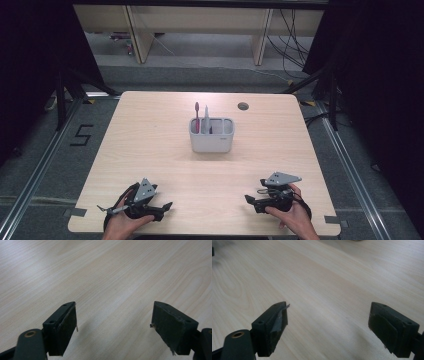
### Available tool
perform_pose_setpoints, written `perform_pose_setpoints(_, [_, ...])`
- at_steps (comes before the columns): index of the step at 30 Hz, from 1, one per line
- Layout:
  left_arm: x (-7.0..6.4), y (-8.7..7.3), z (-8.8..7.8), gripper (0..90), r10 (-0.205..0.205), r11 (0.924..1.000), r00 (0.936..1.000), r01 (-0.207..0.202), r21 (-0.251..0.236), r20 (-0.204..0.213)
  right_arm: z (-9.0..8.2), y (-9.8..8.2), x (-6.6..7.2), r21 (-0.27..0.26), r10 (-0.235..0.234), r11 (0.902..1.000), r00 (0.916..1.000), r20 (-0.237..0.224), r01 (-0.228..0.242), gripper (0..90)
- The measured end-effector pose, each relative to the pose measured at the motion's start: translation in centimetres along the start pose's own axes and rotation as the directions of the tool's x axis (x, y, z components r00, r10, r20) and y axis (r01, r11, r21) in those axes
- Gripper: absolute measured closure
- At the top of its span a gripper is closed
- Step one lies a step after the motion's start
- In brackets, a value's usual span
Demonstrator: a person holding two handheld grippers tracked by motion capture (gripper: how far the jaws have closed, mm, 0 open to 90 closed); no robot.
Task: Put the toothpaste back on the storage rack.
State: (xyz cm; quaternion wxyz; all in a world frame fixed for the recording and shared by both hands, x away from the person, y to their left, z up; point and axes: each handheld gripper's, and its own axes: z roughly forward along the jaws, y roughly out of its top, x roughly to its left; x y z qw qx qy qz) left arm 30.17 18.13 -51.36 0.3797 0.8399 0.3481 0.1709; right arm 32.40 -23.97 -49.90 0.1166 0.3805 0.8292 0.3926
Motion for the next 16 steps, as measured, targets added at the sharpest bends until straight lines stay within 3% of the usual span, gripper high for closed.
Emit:
perform_pose_setpoints(1, [-0.1, 0.0, 0.1, 19.8, -0.014, 0.9998, 0.9999, 0.014, -0.013, 0.008, 0.0, -0.1, 0.2, 0.007, 0.01, 0.9999, 0.9999, -0.009, -0.01, 16.6])
perform_pose_setpoints(2, [0.0, 0.0, 0.0, 19.8, -0.005, 1.0, 1.0, 0.005, -0.005, 0.008, 0.1, -0.1, 0.1, 0.0, -0.019, 0.9998, 0.9997, -0.012, 0.019, 16.6])
perform_pose_setpoints(5, [-0.1, 0.0, 0.1, 19.8, -0.015, 0.9998, 0.9999, 0.015, -0.011, 0.008, 0.2, -0.4, 0.4, 0.02, -0.025, 0.9995, 0.9992, -0.032, 0.026, 16.6])
perform_pose_setpoints(6, [-0.1, 0.0, 0.1, 19.8, -0.014, 0.9999, 0.9999, 0.014, -0.009, 0.008, 0.0, -0.4, 0.6, 0.027, -0.012, 0.9996, 0.9999, -0.011, 0.013, 16.6])
perform_pose_setpoints(8, [-0.1, 0.0, 0.1, 19.8, -0.015, 0.9999, 0.9998, 0.015, -0.008, 0.009, 0.1, -0.6, 0.7, 0.031, -0.026, 0.9992, 0.9993, -0.029, 0.027, 16.6])
perform_pose_setpoints(9, [-0.1, 0.0, 0.1, 19.8, -0.015, 0.9998, 0.9998, 0.016, -0.008, 0.009, 0.0, -0.7, 1.1, 0.047, 0.016, 0.9988, 0.9998, -0.011, -0.015, 16.6])
perform_pose_setpoints(10, [-0.1, 0.0, 0.1, 19.8, -0.015, 0.9998, 0.9998, 0.015, -0.009, 0.01, 0.0, -0.7, 0.8, 0.035, -0.039, 0.9986, 0.9992, -0.008, 0.04, 16.6])
perform_pose_setpoints(16, [-0.1, 0.0, 0.1, 19.8, -0.015, 0.9999, 0.9998, 0.015, -0.007, 0.012, 0.0, -0.9, 0.9, 0.039, -0.03, 0.9988, 0.9994, -0.017, 0.031, 16.6])
